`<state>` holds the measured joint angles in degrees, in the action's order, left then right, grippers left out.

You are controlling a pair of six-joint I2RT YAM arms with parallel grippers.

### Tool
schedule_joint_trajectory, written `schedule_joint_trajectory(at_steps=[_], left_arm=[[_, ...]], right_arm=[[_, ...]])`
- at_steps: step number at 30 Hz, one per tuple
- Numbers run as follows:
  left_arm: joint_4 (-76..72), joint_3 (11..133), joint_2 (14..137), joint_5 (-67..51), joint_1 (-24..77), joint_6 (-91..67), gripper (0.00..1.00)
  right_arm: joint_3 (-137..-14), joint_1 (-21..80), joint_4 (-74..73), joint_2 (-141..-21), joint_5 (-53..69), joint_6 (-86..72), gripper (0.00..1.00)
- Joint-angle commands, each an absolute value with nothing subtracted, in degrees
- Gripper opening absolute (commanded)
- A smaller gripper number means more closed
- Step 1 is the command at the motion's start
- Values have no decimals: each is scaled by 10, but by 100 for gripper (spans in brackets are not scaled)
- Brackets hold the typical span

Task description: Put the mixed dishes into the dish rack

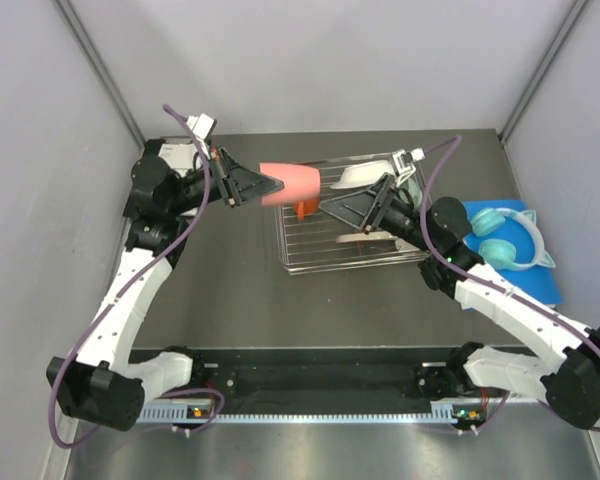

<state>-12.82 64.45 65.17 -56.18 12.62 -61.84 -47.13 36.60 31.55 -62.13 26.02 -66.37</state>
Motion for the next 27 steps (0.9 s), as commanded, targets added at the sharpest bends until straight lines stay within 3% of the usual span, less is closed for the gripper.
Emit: schedule_joint_trajectory(at_steps=[1, 27], left_arm=[[-180, 630, 621, -574, 127, -630, 0], [-200, 546, 599, -570, 140, -610, 0]], right_arm=[[-490, 367, 386, -641, 277, -680, 100], [-550, 385, 553, -824, 279, -782, 100]])
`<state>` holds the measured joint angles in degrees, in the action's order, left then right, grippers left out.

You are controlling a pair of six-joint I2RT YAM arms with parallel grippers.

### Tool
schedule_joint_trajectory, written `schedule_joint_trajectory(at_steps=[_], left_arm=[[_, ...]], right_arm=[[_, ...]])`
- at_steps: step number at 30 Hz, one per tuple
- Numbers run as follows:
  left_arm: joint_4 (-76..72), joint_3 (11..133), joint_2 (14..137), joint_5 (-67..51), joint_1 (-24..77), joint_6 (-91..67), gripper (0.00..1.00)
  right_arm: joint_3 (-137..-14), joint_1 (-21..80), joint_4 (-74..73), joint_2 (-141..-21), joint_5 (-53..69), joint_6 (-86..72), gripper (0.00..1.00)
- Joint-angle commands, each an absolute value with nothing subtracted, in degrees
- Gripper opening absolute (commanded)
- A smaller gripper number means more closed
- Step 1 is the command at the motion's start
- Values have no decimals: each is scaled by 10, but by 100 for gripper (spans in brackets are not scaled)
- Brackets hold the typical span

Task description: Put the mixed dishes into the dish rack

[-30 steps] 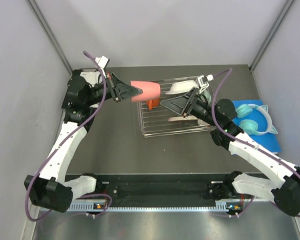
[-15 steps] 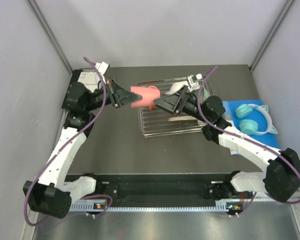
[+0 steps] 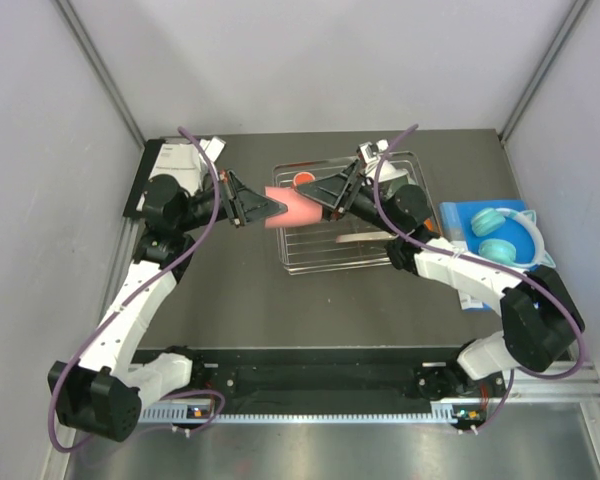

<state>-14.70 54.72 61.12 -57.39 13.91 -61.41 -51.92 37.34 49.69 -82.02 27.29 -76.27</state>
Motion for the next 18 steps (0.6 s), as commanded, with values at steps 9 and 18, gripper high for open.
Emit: schedule_joint_trajectory(at_steps=[9, 18], left_arm=[[-201, 566, 609, -567, 139, -602, 0], [-200, 591, 625, -573, 132, -584, 0]], right_arm=[[-520, 390, 548, -807, 287, -787, 100], [-507, 395, 569, -812, 301, -804, 57]])
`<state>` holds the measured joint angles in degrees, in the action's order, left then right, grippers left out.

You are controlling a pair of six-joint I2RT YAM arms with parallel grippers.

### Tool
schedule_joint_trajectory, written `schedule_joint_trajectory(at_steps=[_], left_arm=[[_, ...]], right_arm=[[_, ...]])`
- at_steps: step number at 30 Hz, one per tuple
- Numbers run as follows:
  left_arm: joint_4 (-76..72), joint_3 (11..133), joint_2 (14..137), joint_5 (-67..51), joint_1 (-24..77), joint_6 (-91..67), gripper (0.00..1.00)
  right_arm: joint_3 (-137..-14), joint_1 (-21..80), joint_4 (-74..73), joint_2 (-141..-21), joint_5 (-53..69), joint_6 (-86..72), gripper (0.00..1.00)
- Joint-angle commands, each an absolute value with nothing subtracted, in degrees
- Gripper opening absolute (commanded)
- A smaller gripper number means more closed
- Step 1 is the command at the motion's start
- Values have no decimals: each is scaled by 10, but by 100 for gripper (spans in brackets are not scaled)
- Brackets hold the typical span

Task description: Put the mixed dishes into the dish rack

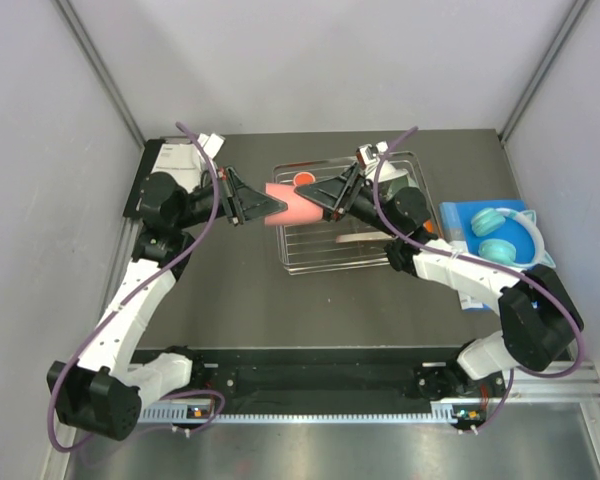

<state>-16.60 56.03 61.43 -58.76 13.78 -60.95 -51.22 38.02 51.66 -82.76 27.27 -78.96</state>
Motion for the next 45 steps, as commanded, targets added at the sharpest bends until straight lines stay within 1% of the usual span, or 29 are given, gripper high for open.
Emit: schedule_joint_trajectory(at_steps=[1, 2, 3, 5, 6, 7, 9, 10, 11, 12, 13, 15, 16, 20, 23, 26, 27, 28, 29, 30, 31, 32, 33, 34, 35, 36, 38, 41, 45], left_arm=[[-200, 590, 626, -573, 132, -582, 0], [-199, 589, 627, -572, 132, -580, 0], [-199, 586, 627, -571, 132, -580, 0], [-196, 582, 625, -570, 132, -573, 0], [-193, 580, 624, -570, 132, -570, 0], [-181, 580, 625, -568, 132, -564, 0], [-162, 584, 626, -563, 131, -541, 0], [-126, 588, 628, -563, 130, -527, 7], [-98, 600, 630, -557, 129, -493, 19], [-71, 608, 630, -553, 125, -472, 39], [-47, 616, 630, -550, 121, -454, 54], [-1, 635, 630, -550, 111, -419, 73], [37, 646, 629, -552, 107, -405, 89], [69, 662, 621, -555, 84, -387, 99], [107, 692, 618, -557, 57, -370, 99], [145, 735, 614, -569, 5, -340, 99], [168, 743, 611, -577, -17, -332, 99], [184, 762, 610, -579, -34, -308, 99], [203, 770, 610, -580, -66, -289, 99], [252, 778, 609, -580, -79, -267, 99], [281, 793, 607, -557, -89, -201, 99], [318, 799, 607, -535, -94, -162, 99], [368, 803, 605, -506, -94, -97, 99], [389, 802, 603, -458, -93, -72, 99], [405, 801, 601, -435, -94, -53, 99], [419, 797, 597, -422, -94, -22, 99], [450, 781, 593, -396, -94, -4, 99], [466, 754, 582, -375, -93, 30, 99], [461, 730, 558, -363, -94, 50, 99]], right_arm=[[-505, 396, 571, -812, 301, -805, 56], [-504, 396, 571, -812, 301, -806, 52], [-504, 396, 572, -812, 303, -808, 38], [-506, 396, 573, -812, 303, -810, 23], [-507, 396, 573, -810, 305, -811, 8], [-509, 396, 572, -811, 308, -813, 1], [-510, 395, 568, -808, 313, -811, 0], [-512, 392, 559, -802, 314, -806, 0], [-515, 391, 531, -797, 314, -799, 0], [-518, 389, 506, -793, 316, -778, 0], [-524, 386, 487, -781, 316, -767, 0], [-532, 380, 425, -763, 315, -726, 0], [-533, 378, 406, -759, 314, -716, 0], [-538, 366, 367, -751, 320, -697, 0], [-556, 359, 311, -749, 322, -666, 0], [-616, 354, 161, -752, 304, -551, 0], [-669, 354, 112, -763, 292, -516, 0], [-701, 356, 3, -772, 277, -482, 0], [-734, 357, -59, -783, 250, -421, 0], [-804, 362, -110, -810, 233, -390, 0], [-838, 365, -210, -825, 213, -362, 0], [-872, 369, -250, -841, 167, -313, 0], [-936, 380, -294, -873, 145, -291, 0], [-967, 385, -361, -892, 122, -272, 0], [-1001, 392, -400, -911, 68, -231, 0], [-1061, 409, -429, -951, 38, -214, 0], [-1113, 426, -500, -1010, -41, -177, 0], [-1197, 456, -553, -1075, -98, -152, 0], [-1207, 490, -569, -1118, -147, -136, 0]])
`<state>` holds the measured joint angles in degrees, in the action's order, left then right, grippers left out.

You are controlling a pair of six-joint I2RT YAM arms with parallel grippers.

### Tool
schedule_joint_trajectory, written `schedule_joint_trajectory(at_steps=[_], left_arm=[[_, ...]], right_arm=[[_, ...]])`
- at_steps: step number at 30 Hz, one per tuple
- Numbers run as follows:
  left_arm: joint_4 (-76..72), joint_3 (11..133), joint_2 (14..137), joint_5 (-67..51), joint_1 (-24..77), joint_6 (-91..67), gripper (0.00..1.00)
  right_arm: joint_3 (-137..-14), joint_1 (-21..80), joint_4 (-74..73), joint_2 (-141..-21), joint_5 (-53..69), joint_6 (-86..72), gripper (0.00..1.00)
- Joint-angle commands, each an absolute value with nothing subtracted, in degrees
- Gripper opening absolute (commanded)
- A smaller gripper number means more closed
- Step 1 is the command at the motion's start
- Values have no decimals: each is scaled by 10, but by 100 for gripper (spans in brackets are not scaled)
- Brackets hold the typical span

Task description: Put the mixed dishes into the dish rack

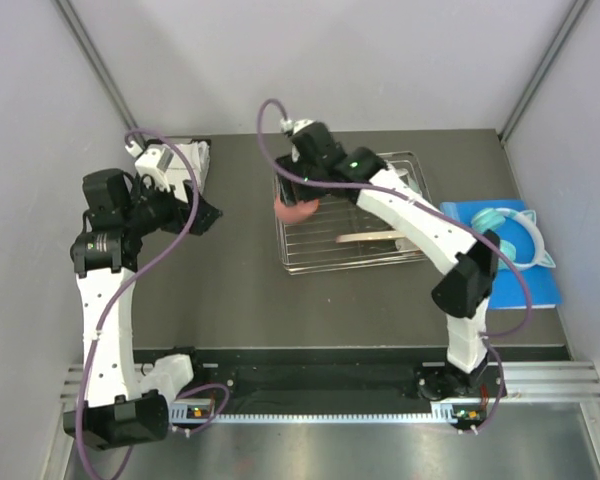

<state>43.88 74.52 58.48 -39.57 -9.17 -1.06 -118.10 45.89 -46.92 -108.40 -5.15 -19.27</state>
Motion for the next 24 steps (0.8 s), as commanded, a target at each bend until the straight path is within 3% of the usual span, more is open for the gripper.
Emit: schedule_joint_trajectory(at_steps=[1, 11, 24], left_arm=[[462, 722, 555, -363, -94, 52, 99], [457, 705, 537, -368, -93, 44, 99], [456, 689, 529, -368, -94, 47, 99]], right_arm=[[-1206, 494, -572, -1123, -152, -134, 0], [-1202, 506, -595, -1186, -204, -100, 0], [-1124, 507, -519, -1207, -156, -92, 0]])
